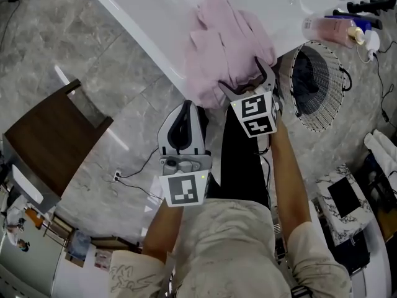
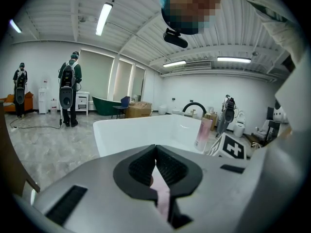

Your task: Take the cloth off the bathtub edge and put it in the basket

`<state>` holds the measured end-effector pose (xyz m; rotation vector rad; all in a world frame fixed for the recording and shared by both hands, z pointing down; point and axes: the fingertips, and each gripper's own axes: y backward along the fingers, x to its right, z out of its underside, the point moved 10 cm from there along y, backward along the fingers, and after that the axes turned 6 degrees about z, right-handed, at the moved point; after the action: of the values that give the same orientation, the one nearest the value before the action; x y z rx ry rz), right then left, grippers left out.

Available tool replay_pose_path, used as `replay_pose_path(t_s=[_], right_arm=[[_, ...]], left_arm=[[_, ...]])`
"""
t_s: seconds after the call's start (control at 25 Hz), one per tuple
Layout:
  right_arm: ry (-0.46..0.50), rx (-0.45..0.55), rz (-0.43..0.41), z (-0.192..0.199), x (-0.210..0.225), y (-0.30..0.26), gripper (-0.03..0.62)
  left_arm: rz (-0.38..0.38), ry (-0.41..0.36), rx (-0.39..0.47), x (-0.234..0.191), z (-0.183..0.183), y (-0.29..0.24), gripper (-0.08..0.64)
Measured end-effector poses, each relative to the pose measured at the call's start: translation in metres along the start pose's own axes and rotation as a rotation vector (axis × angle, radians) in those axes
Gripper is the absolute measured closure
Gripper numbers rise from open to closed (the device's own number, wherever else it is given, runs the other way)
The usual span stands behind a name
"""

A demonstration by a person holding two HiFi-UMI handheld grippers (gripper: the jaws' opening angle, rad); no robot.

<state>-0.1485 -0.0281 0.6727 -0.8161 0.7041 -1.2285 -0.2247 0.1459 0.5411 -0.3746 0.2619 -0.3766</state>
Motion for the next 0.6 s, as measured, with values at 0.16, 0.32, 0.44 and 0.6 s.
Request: replay_pose_path(t_s=[0.16,0.32,0.44,0.6], right_arm=[[0.049,-0.03,-0.029,-0.003,0.004,-0.002,0.146],[0.094,-0.008,-0.044,-0.002,0.011,0.001,0.15],[0.09,0.01,-0.038,-0.004,0.012,0.003,0.234],[0.068,0.021,-0.015,-0.006,0.008,0.004,0.393]], left_arm=[[-0.004,0.009,0.004,-0.002,-0.001,-0.004,0.557],[-0.003,0.009,0.004,-0.002,-0.002,-0.007,0.557],[-0.004,0.014,0.0,-0.003,-0.001,-0.007,0.557],[-0.004,0.016,0.0,0.0,-0.001,-0.007,0.557]])
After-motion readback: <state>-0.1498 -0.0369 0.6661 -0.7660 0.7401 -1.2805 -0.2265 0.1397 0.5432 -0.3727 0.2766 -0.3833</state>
